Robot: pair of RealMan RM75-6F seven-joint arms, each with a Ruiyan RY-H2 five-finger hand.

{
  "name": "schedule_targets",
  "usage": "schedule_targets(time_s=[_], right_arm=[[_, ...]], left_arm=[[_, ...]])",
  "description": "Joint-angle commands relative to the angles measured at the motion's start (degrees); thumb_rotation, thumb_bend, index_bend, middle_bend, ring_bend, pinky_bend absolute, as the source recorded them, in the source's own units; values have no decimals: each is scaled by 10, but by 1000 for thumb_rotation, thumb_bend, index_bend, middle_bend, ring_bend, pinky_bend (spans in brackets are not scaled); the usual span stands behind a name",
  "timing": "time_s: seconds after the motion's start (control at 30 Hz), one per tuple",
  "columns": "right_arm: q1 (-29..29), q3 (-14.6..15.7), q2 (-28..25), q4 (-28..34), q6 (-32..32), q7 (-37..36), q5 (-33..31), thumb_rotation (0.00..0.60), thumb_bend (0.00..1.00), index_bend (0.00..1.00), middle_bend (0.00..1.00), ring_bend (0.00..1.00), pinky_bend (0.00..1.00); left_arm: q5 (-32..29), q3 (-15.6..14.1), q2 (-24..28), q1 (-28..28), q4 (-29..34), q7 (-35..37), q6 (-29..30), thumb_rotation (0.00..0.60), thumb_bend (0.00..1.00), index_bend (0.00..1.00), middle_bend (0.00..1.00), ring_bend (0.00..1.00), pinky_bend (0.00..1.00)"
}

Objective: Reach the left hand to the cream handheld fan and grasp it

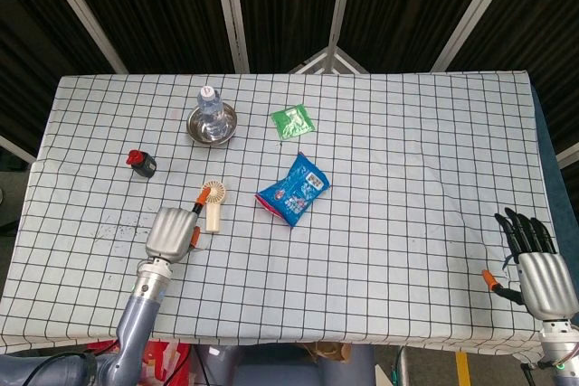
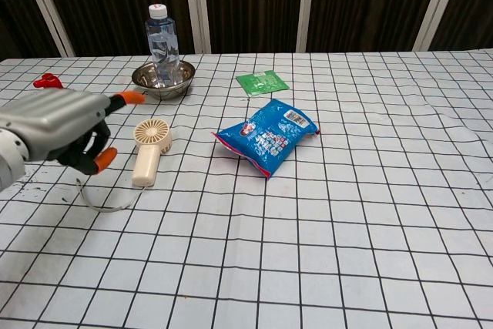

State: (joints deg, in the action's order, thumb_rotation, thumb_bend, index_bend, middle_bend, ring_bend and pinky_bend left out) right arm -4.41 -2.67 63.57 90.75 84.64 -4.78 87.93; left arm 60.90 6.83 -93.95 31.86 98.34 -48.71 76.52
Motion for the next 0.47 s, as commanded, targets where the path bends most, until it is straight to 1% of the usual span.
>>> schedule_targets(time_s=[0.03, 0.07, 0.13, 0.17, 0.2, 0.23, 0.37, 0.47], right_arm=[[0, 0, 0, 0, 0, 1, 0, 600, 279, 91, 0, 0, 0], [0, 0, 1, 0, 1, 1, 0, 600, 279, 91, 0, 0, 0], [0, 0, 1, 0, 1, 3, 0, 600, 279, 91, 0, 0, 0], [1, 0, 1, 0, 2, 3, 0, 600, 279, 91, 0, 0, 0], [1, 0, 1, 0, 2, 4, 0, 600, 279, 91, 0, 0, 0], [1, 0, 2, 0, 2, 5, 0, 600, 279, 91, 0, 0, 0], [2, -1, 3, 1, 4, 10, 0, 600, 279, 91, 0, 0, 0], [2, 0, 4, 1, 6, 10, 1, 600, 279, 91, 0, 0, 0]], left_arm=[[59, -23, 56, -32, 50, 44, 42, 600, 412, 0, 334, 329, 447], [70, -33, 68, -41, 58, 52, 50, 600, 378, 0, 262, 266, 373], [94, -56, 95, -60, 71, 69, 65, 600, 282, 0, 76, 82, 165], [114, -77, 115, -76, 77, 80, 78, 600, 254, 0, 39, 42, 106], [129, -91, 127, -86, 78, 89, 87, 600, 218, 0, 8, 8, 41], [144, -105, 139, -97, 77, 98, 97, 600, 194, 0, 0, 0, 8], [209, -161, 185, -146, 53, 141, 146, 600, 177, 0, 0, 0, 0], [242, -184, 203, -176, 29, 180, 179, 600, 177, 0, 0, 0, 0]])
